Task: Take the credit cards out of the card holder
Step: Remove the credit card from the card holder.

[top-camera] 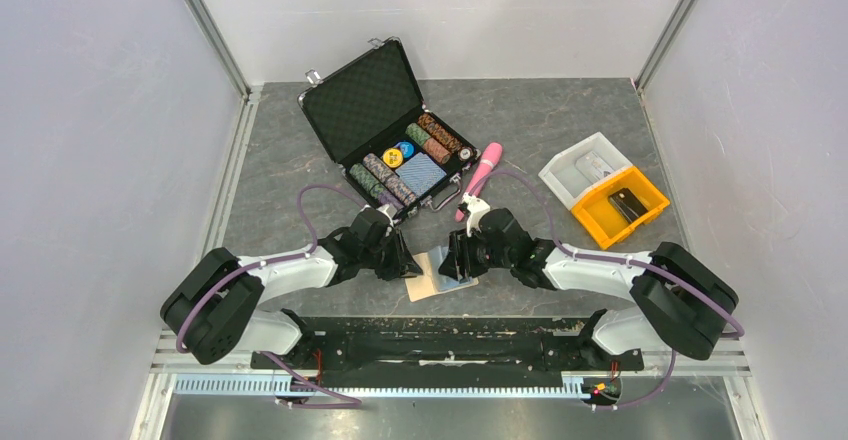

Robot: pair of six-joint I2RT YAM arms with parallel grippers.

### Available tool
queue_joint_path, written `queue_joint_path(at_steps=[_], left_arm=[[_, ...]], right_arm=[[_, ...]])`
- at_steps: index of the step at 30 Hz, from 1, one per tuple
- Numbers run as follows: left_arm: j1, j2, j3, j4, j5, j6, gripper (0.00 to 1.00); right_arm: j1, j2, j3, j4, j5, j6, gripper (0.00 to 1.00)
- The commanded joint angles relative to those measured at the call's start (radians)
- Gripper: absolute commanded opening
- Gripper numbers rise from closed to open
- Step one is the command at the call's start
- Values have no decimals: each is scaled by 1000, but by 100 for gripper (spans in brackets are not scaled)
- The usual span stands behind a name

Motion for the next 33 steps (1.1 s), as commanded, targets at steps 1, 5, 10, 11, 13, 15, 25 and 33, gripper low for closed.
queue_joint_path(at_steps=[1, 5, 10, 11, 13, 15, 25, 33], left_arm=[[3, 15, -2, -19, 1, 3, 31], [4, 8, 0, -19, 4, 0, 31], [4, -18, 11, -25, 25, -19, 35], [3, -24, 15, -30, 28, -23, 36], [4, -46, 24, -44, 32, -31, 37], [4, -64, 38, -70, 26, -32, 38], [5, -158, 106, -243, -76, -5, 43], [23, -243, 167, -387, -167, 28, 46]], right_arm=[[0, -2, -9, 78, -42, 27, 52], [0, -7, -14, 114, -82, 43, 52], [-1, -28, -39, 201, -125, 70, 52], [-1, -30, -39, 209, -130, 74, 52], [0, -30, -41, 226, -142, 78, 52], [-1, -24, -42, 241, -155, 85, 52], [-1, -34, -48, 274, -173, 97, 51], [19, -8, -29, 301, -194, 105, 50]])
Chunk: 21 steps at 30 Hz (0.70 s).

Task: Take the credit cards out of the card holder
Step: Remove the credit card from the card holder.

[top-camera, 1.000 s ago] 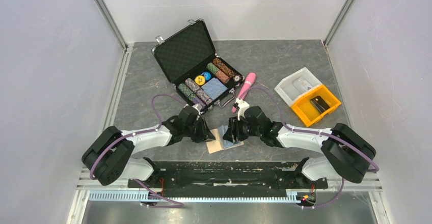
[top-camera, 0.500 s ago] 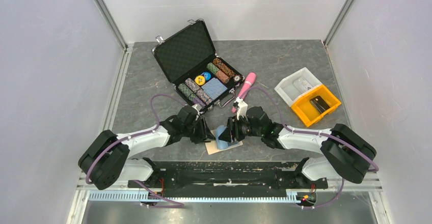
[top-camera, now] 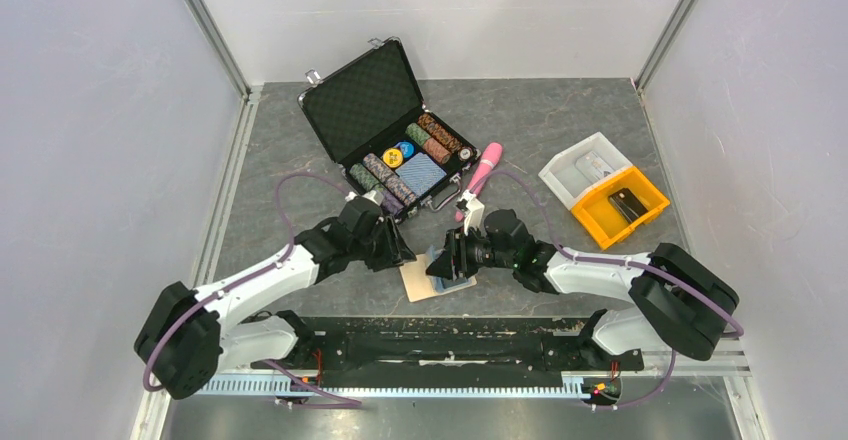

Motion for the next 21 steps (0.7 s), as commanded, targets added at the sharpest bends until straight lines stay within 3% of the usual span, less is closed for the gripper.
queue_joint_path(at_steps=[1, 10, 21], left_arm=[[26, -60, 47, -85, -64, 34, 46], [40, -78, 31, 20, 34, 8, 45], [40, 38, -17, 209, 186, 23, 36]], right_arm=[[21, 3, 20, 70, -25, 4, 50], [66, 104, 46, 110, -24, 8, 43], [80, 147, 54, 83, 8, -11, 39]])
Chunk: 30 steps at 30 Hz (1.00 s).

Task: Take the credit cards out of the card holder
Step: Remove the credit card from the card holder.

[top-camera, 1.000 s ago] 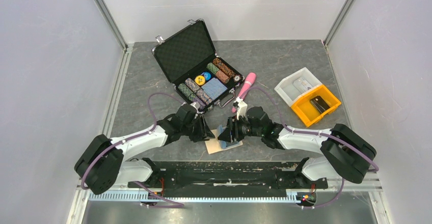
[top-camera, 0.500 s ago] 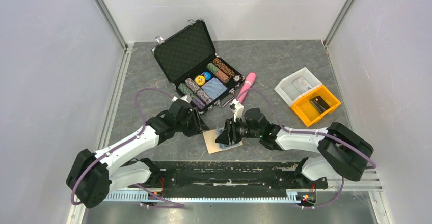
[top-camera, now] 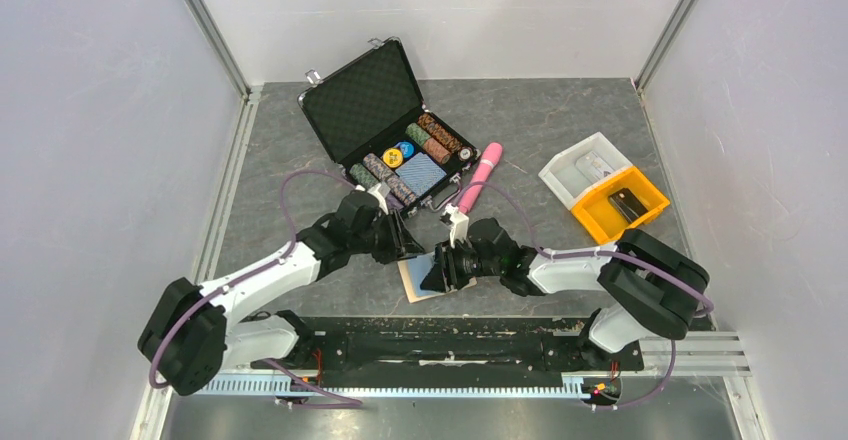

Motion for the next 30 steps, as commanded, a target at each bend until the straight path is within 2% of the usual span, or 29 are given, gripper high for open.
queue_joint_path(at_steps=[1, 5, 9, 17, 30], left_arm=[[3, 57, -35, 106, 72, 30, 35], [4, 111, -63, 139, 84, 44, 29], [4, 138, -89, 153, 74, 55, 28], [4, 193, -117, 137, 31, 74, 26], [4, 199, -131, 135, 13, 78, 26]], right_arm=[[7, -6, 36, 14, 27, -19, 39], [7, -48, 46, -59, 71, -60, 41], [-9, -88, 42, -137, 132, -108, 42], [-116, -166, 17, -243, 185, -160, 45], [-142, -137, 21, -314, 227, -175, 47]])
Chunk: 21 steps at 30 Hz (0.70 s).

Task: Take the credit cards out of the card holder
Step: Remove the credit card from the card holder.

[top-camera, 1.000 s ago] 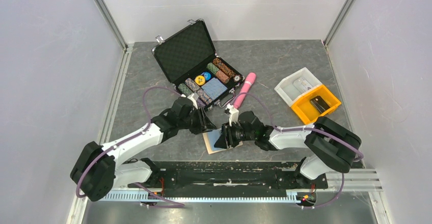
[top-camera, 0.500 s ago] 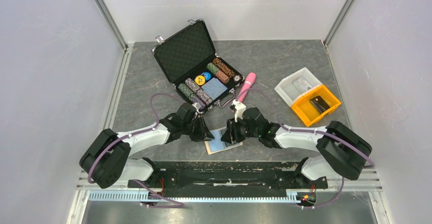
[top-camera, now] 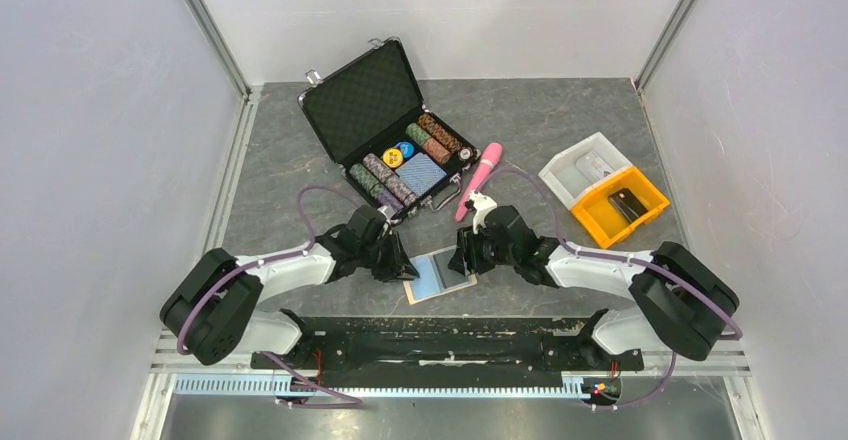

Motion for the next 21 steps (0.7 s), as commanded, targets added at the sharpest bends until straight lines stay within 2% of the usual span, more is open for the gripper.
queue_joint_path(at_steps=[1, 21], left_arm=[[4, 5, -15, 16, -35, 48, 26], [3, 3, -10, 26, -30, 41, 27]], right_arm=[[-6, 13, 10, -17, 40, -25, 47], [-8, 28, 6, 2, -13, 1, 47]])
